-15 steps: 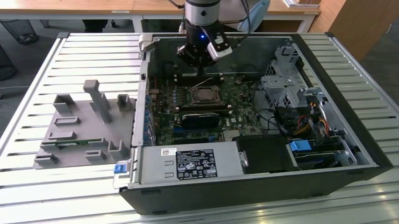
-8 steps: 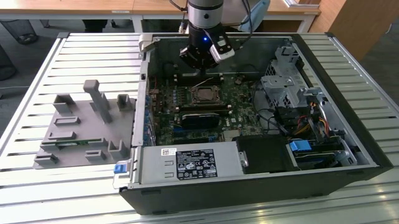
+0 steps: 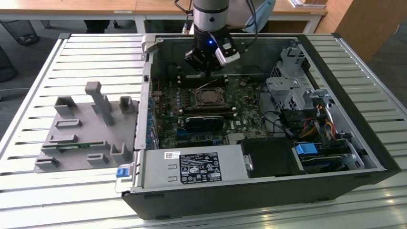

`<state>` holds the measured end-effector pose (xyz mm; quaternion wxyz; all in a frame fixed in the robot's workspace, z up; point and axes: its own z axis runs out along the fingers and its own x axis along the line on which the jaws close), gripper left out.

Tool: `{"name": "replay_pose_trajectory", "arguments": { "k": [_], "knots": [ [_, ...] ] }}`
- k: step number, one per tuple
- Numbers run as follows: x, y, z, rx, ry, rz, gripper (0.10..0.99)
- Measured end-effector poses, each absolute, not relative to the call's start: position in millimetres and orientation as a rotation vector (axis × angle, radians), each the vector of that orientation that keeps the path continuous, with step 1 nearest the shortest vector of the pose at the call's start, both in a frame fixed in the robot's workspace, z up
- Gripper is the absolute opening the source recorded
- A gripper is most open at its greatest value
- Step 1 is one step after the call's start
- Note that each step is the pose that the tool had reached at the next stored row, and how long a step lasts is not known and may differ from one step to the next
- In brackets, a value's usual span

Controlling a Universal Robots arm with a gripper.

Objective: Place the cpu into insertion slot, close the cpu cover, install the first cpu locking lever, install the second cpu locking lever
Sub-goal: 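Install the first cpu locking lever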

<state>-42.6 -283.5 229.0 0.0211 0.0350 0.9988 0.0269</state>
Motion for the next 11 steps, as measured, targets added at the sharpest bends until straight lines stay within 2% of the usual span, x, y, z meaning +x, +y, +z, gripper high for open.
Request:
{"name": "replay_pose_trajectory", "arguments": {
  "k": [11],
  "knots": [
    [-36.2, -281.2, 226.1, 0.109, 3.096, 0.083, 0.106]
  ]
}}
